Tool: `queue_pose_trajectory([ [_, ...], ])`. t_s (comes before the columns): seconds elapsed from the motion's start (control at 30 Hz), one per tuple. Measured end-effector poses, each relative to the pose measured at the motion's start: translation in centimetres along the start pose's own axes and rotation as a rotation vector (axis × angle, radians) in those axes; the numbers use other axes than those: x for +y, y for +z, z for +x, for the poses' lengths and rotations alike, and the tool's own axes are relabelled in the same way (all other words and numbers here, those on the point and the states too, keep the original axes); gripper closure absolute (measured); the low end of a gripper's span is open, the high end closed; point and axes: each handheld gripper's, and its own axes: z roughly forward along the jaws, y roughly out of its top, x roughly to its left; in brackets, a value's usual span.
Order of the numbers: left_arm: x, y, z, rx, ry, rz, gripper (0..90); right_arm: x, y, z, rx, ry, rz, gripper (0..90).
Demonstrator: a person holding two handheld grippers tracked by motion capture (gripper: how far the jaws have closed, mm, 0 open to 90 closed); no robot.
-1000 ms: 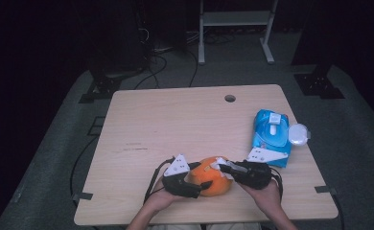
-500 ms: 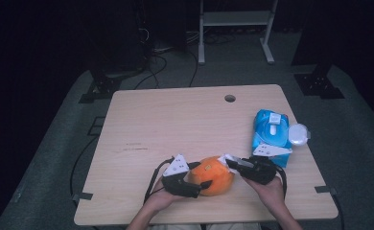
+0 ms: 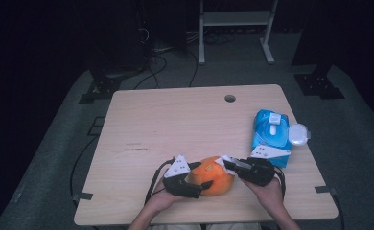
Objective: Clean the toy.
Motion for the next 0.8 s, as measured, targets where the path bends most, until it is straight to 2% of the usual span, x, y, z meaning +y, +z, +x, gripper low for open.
queue_pose_trajectory([
  [0.1, 0.1, 0.1, -0.1, -0.002, 0.003, 0.002, 23.3, -0.4, -0.2, -1.1, -0.014, 0.050, 0.004, 77.0],
  [0.17, 0.0, 0.1, 0.0, -0.003, 0.001, 0.001, 23.3, -0.2, -0.3, -0.7, -0.004, 0.052, 0.000, 77.2],
  [0.2, 0.0, 0.1, 0.0, -0.004, 0.001, -0.001, 23.3, 0.0, -0.4, -0.3, 0.016, 0.052, -0.010, 77.2],
  [0.3, 0.0, 0.1, 0.1, -0.002, -0.002, -0.001, 23.3, 0.7, -0.3, 1.4, 0.062, -0.003, -0.019, 77.1],
  [0.37, 0.0, 0.1, 0.0, 0.000, -0.003, -0.001, 23.3, 0.8, 0.0, 1.8, 0.050, -0.035, -0.011, 77.1],
  [0.43, 0.0, 0.1, -0.1, 0.001, 0.004, 0.001, 23.4, 0.4, 0.1, 1.0, 0.033, -0.013, -0.007, 77.0],
  [0.53, 0.1, 0.2, -0.1, 0.001, 0.008, 0.005, 23.4, -0.3, -0.1, -0.9, -0.036, 0.022, 0.015, 77.0],
  [0.57, 0.1, 0.1, -0.1, -0.001, 0.006, 0.004, 23.4, -0.4, -0.2, -1.2, -0.046, 0.033, 0.017, 77.0],
  [0.63, 0.0, 0.1, 0.0, -0.002, 0.007, 0.002, 23.4, -0.5, -0.2, -1.4, -0.053, 0.036, 0.026, 77.0],
  [0.73, 0.0, 0.1, 0.0, -0.004, 0.001, 0.001, 23.4, -0.4, -0.1, -1.1, -0.063, 0.008, 0.039, 77.1],
  [0.8, 0.1, 0.1, 0.1, 0.001, 0.006, -0.001, 23.5, -0.5, -0.1, -1.4, -0.050, 0.027, 0.039, 77.1],
])
